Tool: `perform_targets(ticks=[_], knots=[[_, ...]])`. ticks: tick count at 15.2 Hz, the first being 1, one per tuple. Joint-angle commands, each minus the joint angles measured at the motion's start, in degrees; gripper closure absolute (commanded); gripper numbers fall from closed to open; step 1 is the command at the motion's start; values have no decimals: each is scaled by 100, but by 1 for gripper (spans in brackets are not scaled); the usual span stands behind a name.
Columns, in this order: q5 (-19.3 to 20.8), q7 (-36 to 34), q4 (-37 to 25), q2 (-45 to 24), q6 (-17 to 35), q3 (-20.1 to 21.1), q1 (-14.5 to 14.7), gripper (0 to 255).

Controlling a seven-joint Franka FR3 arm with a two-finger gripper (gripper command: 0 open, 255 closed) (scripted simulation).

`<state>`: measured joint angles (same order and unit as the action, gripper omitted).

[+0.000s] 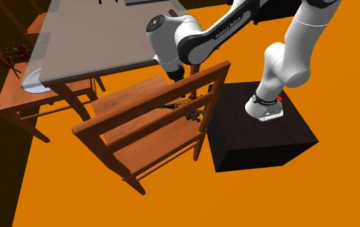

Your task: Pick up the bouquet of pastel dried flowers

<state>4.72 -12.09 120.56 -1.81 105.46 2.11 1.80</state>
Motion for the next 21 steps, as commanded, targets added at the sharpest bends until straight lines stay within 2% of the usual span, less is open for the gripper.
perform_targets(ticks=[1, 5, 15, 16, 21], knots=[[5, -94, -270, -511, 84, 11, 14, 0], [5, -255, -917, -1495, 115, 19, 53, 0], [32, -301, -786, -1860, 601, 8, 57, 0], [32, -301, -789, -1860, 598, 8, 57, 255], [33, -301, -781, -1859, 605, 8, 57, 255]])
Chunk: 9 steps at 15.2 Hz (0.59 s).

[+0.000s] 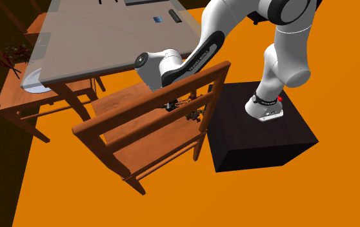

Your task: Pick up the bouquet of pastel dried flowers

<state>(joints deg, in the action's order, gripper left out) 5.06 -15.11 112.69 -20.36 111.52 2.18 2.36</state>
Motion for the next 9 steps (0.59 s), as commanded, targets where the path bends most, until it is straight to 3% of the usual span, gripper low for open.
perform_targets(ticks=[1, 9], knots=[[-1, -1, 4, -5, -1, 1, 1, 255], [-20, 28, -91, 223, -324, 8, 0, 255]])
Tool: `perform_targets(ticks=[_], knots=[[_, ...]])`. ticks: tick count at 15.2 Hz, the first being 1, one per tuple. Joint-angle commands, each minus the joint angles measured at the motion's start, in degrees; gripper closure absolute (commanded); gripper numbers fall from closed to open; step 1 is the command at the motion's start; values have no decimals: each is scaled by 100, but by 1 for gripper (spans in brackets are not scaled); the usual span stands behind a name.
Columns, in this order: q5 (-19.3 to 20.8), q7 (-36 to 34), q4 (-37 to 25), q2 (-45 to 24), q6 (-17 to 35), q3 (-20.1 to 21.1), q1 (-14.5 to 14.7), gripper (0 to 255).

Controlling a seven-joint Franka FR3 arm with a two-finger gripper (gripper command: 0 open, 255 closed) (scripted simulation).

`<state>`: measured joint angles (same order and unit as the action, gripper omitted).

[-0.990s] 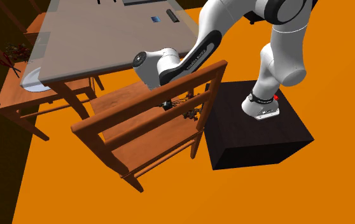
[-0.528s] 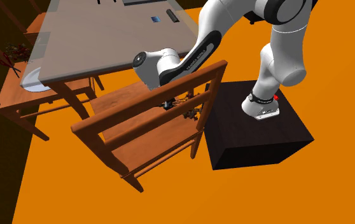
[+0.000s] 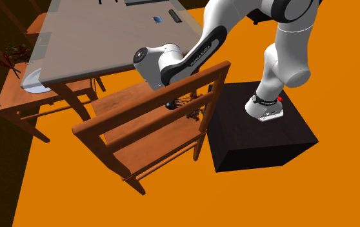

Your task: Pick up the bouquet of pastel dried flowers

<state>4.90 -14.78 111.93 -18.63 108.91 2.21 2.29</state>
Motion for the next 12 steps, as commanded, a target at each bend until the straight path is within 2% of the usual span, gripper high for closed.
perform_targets(ticks=[1, 12], knots=[[-9, 0, -38, 93, -128, 6, 6, 255], [-37, 49, -299, 442, -736, 14, 6, 255]])
